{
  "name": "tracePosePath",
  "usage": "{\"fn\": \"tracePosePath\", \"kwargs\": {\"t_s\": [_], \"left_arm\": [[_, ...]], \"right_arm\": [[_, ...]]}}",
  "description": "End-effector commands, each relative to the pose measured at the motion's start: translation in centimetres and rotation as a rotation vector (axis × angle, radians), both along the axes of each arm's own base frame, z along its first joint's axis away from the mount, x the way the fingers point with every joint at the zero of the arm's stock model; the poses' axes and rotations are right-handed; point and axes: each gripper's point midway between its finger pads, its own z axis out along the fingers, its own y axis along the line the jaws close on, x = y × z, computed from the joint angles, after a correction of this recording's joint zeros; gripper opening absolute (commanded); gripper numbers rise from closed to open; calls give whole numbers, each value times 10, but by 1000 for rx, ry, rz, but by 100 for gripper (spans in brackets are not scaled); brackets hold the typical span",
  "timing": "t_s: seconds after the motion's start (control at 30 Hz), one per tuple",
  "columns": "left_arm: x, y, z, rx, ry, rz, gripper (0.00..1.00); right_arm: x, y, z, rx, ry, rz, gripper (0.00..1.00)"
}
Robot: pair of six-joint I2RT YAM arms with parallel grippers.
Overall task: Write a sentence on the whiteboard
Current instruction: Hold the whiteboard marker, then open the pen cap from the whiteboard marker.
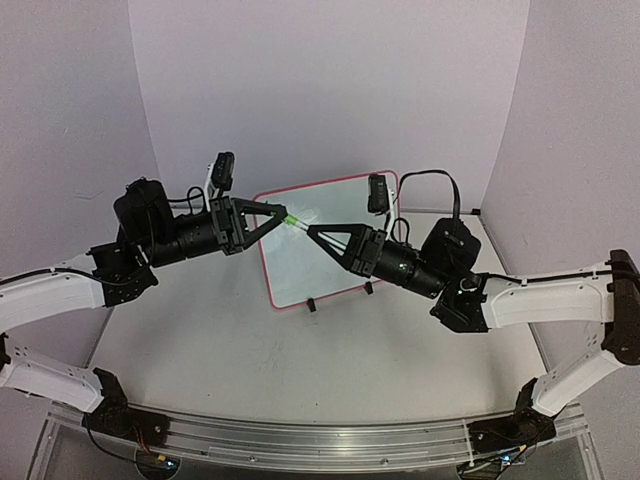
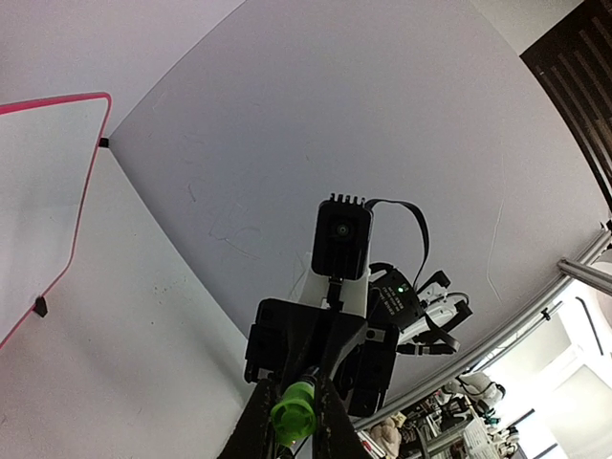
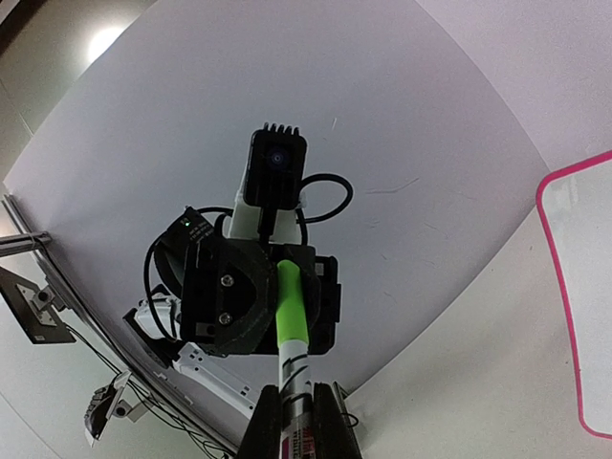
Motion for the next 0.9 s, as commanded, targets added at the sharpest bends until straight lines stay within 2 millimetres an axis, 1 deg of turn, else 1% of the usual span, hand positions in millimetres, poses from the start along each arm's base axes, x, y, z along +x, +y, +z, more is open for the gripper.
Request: {"fn": "tracePosePath", "kwargs": {"t_s": [0.0,0.2,0.37,0.47,0.53,0.6,0.67,0.77,0.87], "left_arm": [[40,68,62,-150,-140,365,0],[47,86,66,-189,-140,452,0],[49,88,68,-175,-145,460,0],[50,87,62,-151,-134,457,0],[51,85,53,-106,-119,454,0],[54,82,33,-29,-85,448,0],[55,79,5,77,-36,442,0],[53,77,-55,273,78,415,0],[48,85,-124,462,217,410,0]], "right_arm": [[7,-29,20,79,-7,-84,0],[8,-29,15,68,6,-85,0],[8,-30,10,61,17,-88,0],[8,-32,10,57,14,-97,0],[9,-35,9,41,8,-113,0],[10,-37,6,-4,4,-141,0],[14,-41,1,-88,-2,-183,0],[18,-55,-11,-246,-13,-256,0],[23,-80,-23,-402,-22,-358,0]]}}
